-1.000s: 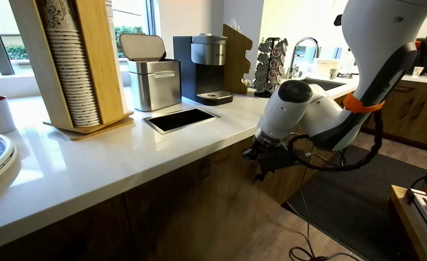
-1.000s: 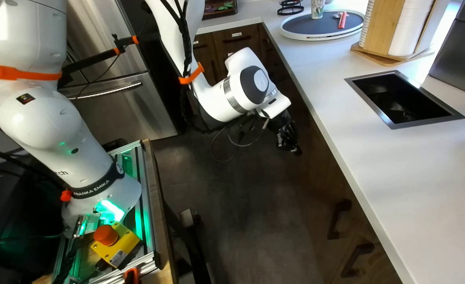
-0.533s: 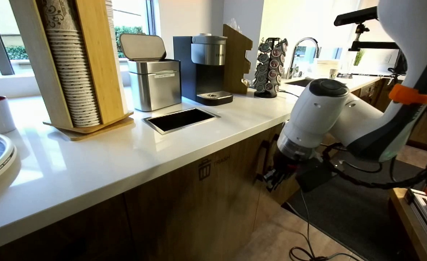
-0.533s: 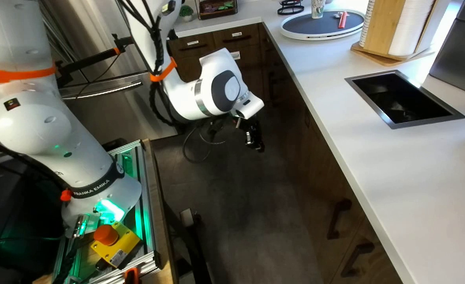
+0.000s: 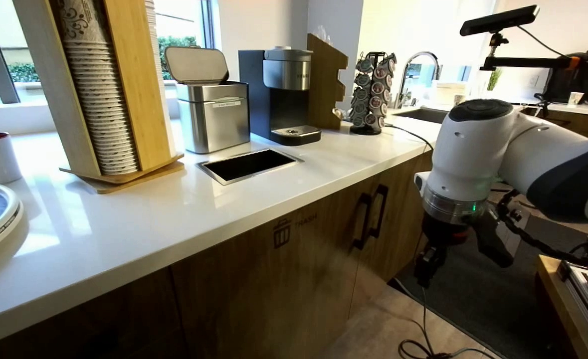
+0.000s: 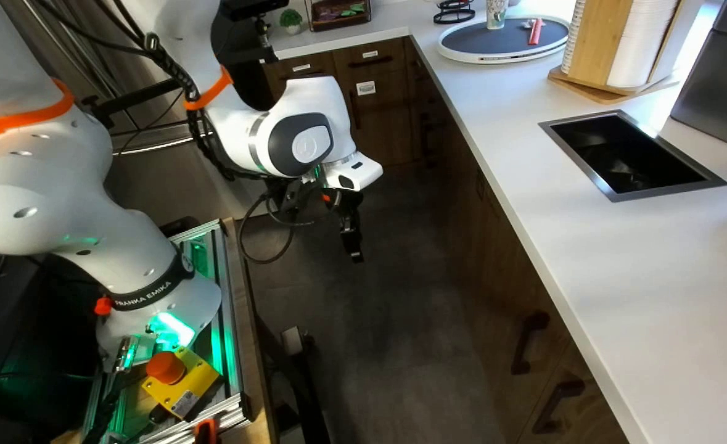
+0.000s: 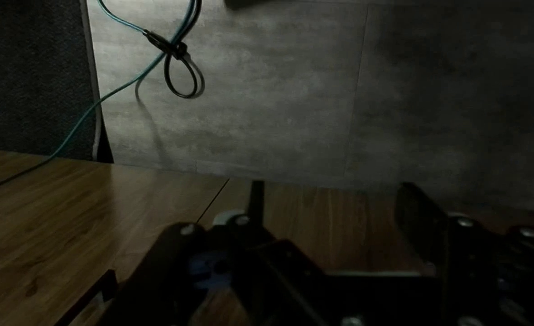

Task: Close the cabinet door

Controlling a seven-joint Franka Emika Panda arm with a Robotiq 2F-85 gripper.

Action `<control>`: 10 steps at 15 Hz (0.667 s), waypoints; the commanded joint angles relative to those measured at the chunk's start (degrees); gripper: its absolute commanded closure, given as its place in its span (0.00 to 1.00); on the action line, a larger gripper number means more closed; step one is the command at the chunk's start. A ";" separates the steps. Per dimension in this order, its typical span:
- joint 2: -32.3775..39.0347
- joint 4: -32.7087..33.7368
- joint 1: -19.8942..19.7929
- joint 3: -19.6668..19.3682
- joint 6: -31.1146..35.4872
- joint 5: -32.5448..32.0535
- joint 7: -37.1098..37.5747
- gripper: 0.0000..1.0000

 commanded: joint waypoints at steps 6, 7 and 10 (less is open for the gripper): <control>-18.57 1.86 -1.33 5.03 -23.32 33.81 -34.83 0.00; -22.13 1.86 -1.11 4.27 -26.74 35.43 -36.58 0.00; -21.49 2.72 -1.69 4.08 -27.06 34.06 -36.32 0.00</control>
